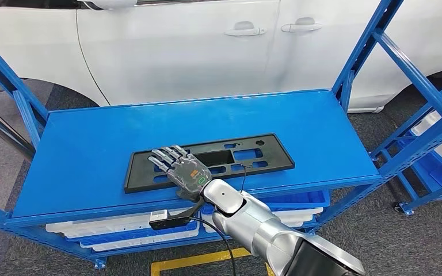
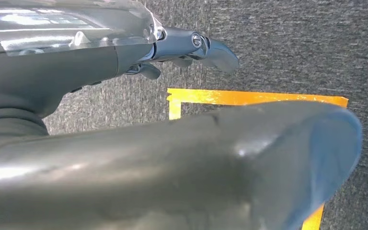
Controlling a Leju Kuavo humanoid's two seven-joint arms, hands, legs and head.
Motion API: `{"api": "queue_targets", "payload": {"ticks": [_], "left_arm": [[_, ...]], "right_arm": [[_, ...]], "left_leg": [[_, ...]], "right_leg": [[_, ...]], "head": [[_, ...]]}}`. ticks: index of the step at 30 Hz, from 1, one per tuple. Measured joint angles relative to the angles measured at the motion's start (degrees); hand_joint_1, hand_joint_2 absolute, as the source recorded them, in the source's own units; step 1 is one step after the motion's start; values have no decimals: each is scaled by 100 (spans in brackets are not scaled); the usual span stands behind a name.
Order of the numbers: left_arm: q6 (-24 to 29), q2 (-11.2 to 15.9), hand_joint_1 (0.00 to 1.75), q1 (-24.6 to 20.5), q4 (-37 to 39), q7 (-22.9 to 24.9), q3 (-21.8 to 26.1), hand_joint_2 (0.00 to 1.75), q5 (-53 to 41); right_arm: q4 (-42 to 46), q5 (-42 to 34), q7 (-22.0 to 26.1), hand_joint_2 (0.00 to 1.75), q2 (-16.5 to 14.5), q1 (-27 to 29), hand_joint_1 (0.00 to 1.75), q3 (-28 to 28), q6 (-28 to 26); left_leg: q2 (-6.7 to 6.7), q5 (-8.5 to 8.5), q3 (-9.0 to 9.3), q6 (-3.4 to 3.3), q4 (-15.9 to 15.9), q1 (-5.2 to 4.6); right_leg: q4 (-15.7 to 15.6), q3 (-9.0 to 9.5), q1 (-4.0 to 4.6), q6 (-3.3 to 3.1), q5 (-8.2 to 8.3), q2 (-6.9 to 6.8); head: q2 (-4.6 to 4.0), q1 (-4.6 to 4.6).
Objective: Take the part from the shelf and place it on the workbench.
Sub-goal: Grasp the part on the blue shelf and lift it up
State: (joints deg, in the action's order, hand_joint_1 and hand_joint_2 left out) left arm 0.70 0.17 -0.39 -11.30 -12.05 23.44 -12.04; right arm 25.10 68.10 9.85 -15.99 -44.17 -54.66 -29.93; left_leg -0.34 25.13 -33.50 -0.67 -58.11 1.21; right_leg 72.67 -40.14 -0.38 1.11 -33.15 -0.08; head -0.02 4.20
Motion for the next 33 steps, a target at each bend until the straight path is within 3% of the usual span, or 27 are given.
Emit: {"api": "queue_targets", "payload": {"ticks": [1, 2, 4, 6, 7, 10, 12, 14, 16, 17, 18, 20, 22, 25, 27, 28, 31, 32, 33], "left_arm": [[0, 0, 0, 4, 0, -15, 2, 0, -5], [0, 0, 0, 7, 0, -29, 4, 0, -10], [0, -1, 0, 9, 0, -55, 5, 0, -21], [1, -8, 0, 3, 0, -75, 6, 0, -38], [3, -8, 0, 3, 0, -81, 7, 0, -45], [13, -1, 0, 9, 0, -90, 8, 0, -57], [16, 3, 0, 9, 0, -101, 9, 0, -74], [15, 12, 0, 9, 0, -111, 11, 0, -95], [15, 23, 0, 20, 1, -115, 13, 0, -109], [15, 25, 0, 27, 1, -116, 14, 0, -111], [15, 28, 0, 33, 1, -119, 14, 0, -114], [15, 39, 0, 29, 1, -131, 15, 0, -125], [15, 48, 0, 13, 1, -140, 15, 0, -142], [18, 48, 0, 7, 1, -128, 15, 0, -165], [19, 46, 0, 5, 1, -110, 15, 0, -173], [18, 46, 0, -2, 0, -103, 15, 0, -175], [7, 46, 0, -13, 0, -98, 21, 0, -185], [3, 46, 0, -10, 0, -101, 24, 0, -189], [1, 46, 0, -9, 0, -108, 28, 0, -195]], "right_arm": [[-30, 91, -92, 175, 3, 2, 0, 0, -2], [-62, 197, -214, 175, 5, -2, 0, 0, -6], [-125, 410, -510, 175, 10, -32, 0, -1, -18], [-197, 573, -807, 175, 30, -81, 0, -2, -20], [-234, 627, -920, 175, 44, -104, 0, -2, -19], [-327, 769, -1228, 175, 103, -155, 0, -1, -2], [-375, 880, -1458, 175, 151, -193, 0, 1, 41], [-425, 952, -1586, 175, 207, -218, 0, 4, 83], [-464, 981, -1628, 175, 259, -227, 84, 9, 101], [-481, 988, -1652, 175, 277, -229, 128, 11, 115], [-499, 993, -1687, 175, 293, -233, 171, 16, 150], [-528, 995, -1764, 175, 323, -245, 175, 53, 264], [-549, 994, -1808, 175, 367, -267, 175, 114, 362], [-585, 998, -1799, 175, 441, -285, 175, 198, 397], [-604, 1012, -1752, 175, 476, -286, 175, 259, 392], [-613, 1025, -1718, 175, 494, -282, 175, 292, 390], [-645, 1063, -1610, 175, 540, -244, 175, 385, 386], [-652, 1073, -1580, 175, 549, -234, 175, 415, 381], [-655, 1081, -1554, 175, 554, -231, 175, 449, 377]], "left_leg": [[-2, 1, 0, -5, -1, -10], [-6, 3, 5, -8, -3, -20], [-14, 6, 26, -8, -2, -43], [-20, 11, 34, 10, -3, -66], [-20, 11, 31, 31, -1, -70], [-12, 8, 36, 119, 24, -61], [-4, 151, -27, 166, -154, -62], [2, 511, -300, 206, -789, -53], [3, 797, -613, 246, -1498, -41], [3, 800, -663, 258, -1627, -36], [4, 682, -591, 263, -1500, -31], [13, 304, -182, 257, -696, -15], [13, 100, 142, 200, -44, -25], [-1, 65, 182, 83, 66, -43], [6, 29, 172, 14, 85, -28], [10, 12, 161, -19, 95, -21], [13, -8, 101, -59, 92, -29], [12, -10, 92, -62, 91, -32], [9, -11, 95, -61, 90, -35]], "right_leg": [[231, -121, 1, -7, -38, 0], [234, -133, 5, -25, 38, 0], [-420, 171, 24, -97, 437, 2], [-1169, 524, 59, -170, 708, 1], [-1359, 606, 77, -188, 752, 0], [-1468, 634, 74, -215, 783, 0], [-1553, 677, 32, -265, 830, -10], [-1594, 695, 17, -294, 853, -21], [-1590, 689, 19, -296, 854, -27], [-1587, 691, 20, -295, 854, -28], [-1582, 694, 19, -292, 853, -28], [-1554, 699, 21, -267, 843, -26], [-1523, 688, 42, -210, 833, -19], [-1517, 671, 56, -118, 852, -10], [-1376, 607, 39, -55, 743, -2], [-1139, 496, 28, -23, 590, 2], [16, -58, 9, 30, 52, 3], [209, -150, 8, 30, 25, 3], [149, -114, 8, 20, 122, 4]], "head": [[0, 0], [0, 0], [0, 0], [0, 1], [0, 1], [0, 0], [0, 1], [0, 2], [0, 2], [0, 2], [0, 2], [0, 2], [0, 2], [0, 2], [0, 1], [0, 2], [0, 2], [0, 2], [0, 2]]}}
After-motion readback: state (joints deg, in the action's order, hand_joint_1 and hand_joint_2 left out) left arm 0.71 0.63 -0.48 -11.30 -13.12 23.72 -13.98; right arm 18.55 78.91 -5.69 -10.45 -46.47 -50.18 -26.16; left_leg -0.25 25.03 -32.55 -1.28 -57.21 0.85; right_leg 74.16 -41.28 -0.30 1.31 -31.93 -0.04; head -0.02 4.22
